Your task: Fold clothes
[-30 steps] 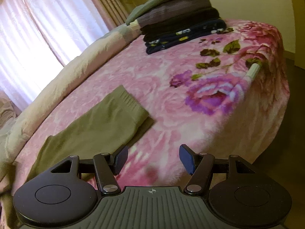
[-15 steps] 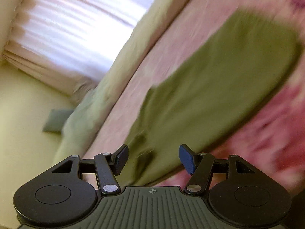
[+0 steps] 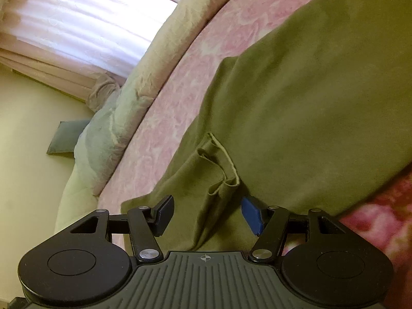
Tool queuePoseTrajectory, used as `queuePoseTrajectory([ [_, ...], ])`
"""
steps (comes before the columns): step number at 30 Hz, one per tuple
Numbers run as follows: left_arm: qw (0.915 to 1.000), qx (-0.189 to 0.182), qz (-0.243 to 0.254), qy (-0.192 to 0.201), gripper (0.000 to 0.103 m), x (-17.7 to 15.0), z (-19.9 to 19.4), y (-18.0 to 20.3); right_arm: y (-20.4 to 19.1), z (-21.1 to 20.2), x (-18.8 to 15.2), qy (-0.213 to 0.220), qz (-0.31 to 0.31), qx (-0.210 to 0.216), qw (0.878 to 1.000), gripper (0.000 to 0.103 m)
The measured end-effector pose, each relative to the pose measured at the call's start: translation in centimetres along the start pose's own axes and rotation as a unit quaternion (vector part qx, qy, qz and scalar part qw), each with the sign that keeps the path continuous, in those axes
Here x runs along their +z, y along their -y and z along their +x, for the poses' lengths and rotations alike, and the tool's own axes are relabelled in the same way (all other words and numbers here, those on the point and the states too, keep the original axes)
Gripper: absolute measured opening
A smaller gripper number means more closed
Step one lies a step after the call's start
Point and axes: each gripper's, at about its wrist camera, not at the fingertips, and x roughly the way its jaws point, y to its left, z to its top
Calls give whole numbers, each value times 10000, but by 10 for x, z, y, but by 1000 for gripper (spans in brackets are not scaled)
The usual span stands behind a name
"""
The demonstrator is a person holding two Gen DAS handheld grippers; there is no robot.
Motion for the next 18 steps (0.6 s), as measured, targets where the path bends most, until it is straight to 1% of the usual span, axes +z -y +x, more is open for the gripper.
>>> queuePoseTrajectory([
  [1, 10000, 20, -7, 4, 31, 1, 1, -1, -1, 3, 0, -17, -14, -44, 10000, 32],
  [2, 10000, 52, -8, 9, 31, 2, 3, -2, -1, 7, 1, -34, -28, -87, 10000, 22],
  [4, 10000, 79, 3, 14, 30, 3, 5, -1, 1, 12, 1, 7, -24, -66, 10000, 20],
  [5, 10000, 55, 9, 17, 30, 3, 6, 0, 0, 13, 1, 45, -76, -66, 9999, 5],
  [6, 10000, 23, 13, 23, 30, 4, 7, 2, -2, 12, 1, 112, -183, -51, 9998, 4],
  [7, 10000, -12, 27, 32, 30, 5, 7, 4, -6, 6, 2, 273, -363, -5, 9990, 4],
  [9, 9999, -55, 109, 77, 30, 8, 8, 10, -17, -8, 5, 676, -781, 108, 9946, 3],
  [10, 9998, -50, 184, 106, 29, 9, 8, 14, -20, -20, 7, 928, -1001, 60, 9906, 3],
  [12, 9992, -62, 372, 165, 30, 12, 9, 24, -23, -51, 13, 1478, -1451, -139, 9782, 3],
  [14, 9983, -183, 536, 151, 30, 12, 13, 35, -27, -81, 18, 2020, -1893, -337, 9603, 3],
  [16, 9974, -306, 653, 48, 30, 9, 22, 46, -12, -106, 23, 2321, -1894, -751, 9511, 3],
  [17, 9970, -335, 696, -18, 30, 7, 28, 52, 2, -116, 28, 2367, -1765, -986, 9503, 3],
  [18, 9966, -361, 729, -87, 30, 4, 33, 57, 20, -124, 32, 2349, -1545, -1209, 9520, 3],
])
